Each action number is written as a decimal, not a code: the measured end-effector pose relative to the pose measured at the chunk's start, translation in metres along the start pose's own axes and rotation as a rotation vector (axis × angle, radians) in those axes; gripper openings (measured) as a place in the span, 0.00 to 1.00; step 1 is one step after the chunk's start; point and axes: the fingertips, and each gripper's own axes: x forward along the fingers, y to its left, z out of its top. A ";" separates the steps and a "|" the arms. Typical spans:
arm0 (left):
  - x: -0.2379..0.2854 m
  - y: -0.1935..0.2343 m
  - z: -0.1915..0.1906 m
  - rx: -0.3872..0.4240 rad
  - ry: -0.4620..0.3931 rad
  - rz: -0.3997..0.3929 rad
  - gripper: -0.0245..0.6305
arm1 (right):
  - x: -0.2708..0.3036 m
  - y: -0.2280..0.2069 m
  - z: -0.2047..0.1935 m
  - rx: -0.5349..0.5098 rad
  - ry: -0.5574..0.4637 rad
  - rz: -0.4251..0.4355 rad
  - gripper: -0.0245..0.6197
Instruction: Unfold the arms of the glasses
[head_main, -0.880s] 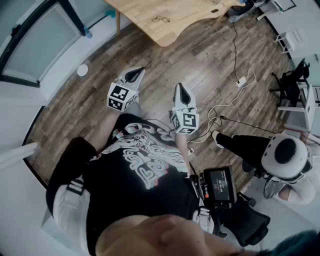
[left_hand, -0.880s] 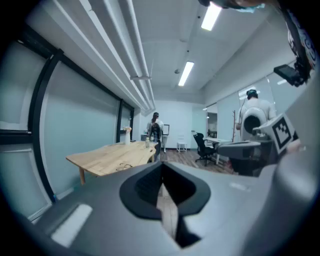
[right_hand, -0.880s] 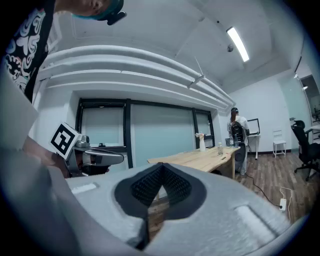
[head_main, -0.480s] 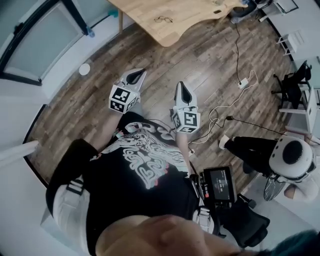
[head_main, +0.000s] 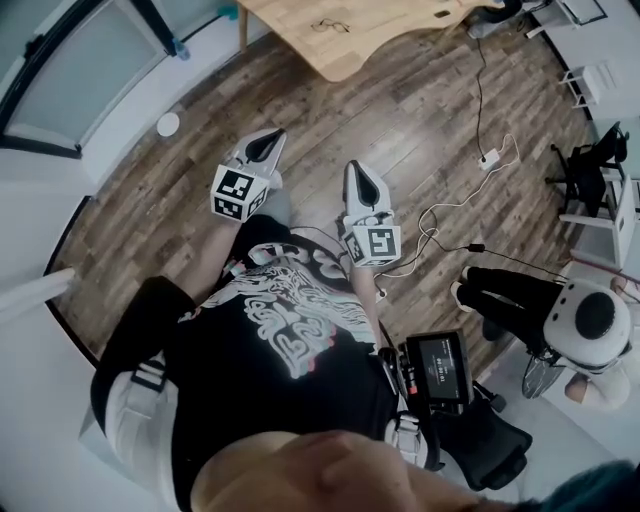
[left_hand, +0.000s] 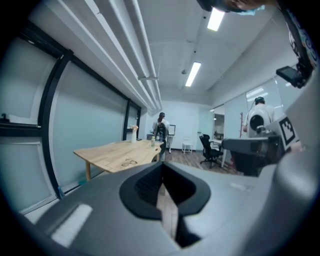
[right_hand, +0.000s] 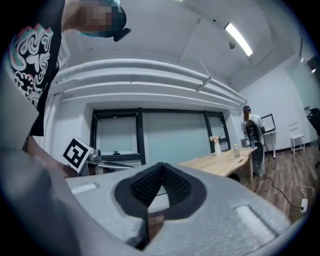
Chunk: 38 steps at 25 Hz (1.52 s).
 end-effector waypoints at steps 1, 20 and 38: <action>0.001 0.003 -0.002 -0.004 0.002 0.003 0.02 | 0.002 0.001 -0.001 -0.011 0.006 0.002 0.04; 0.179 0.118 0.030 0.060 -0.005 0.017 0.02 | 0.176 -0.135 -0.029 -0.003 0.107 -0.054 0.04; 0.339 0.279 0.067 0.045 0.038 0.008 0.02 | 0.390 -0.235 -0.021 0.000 0.167 -0.055 0.04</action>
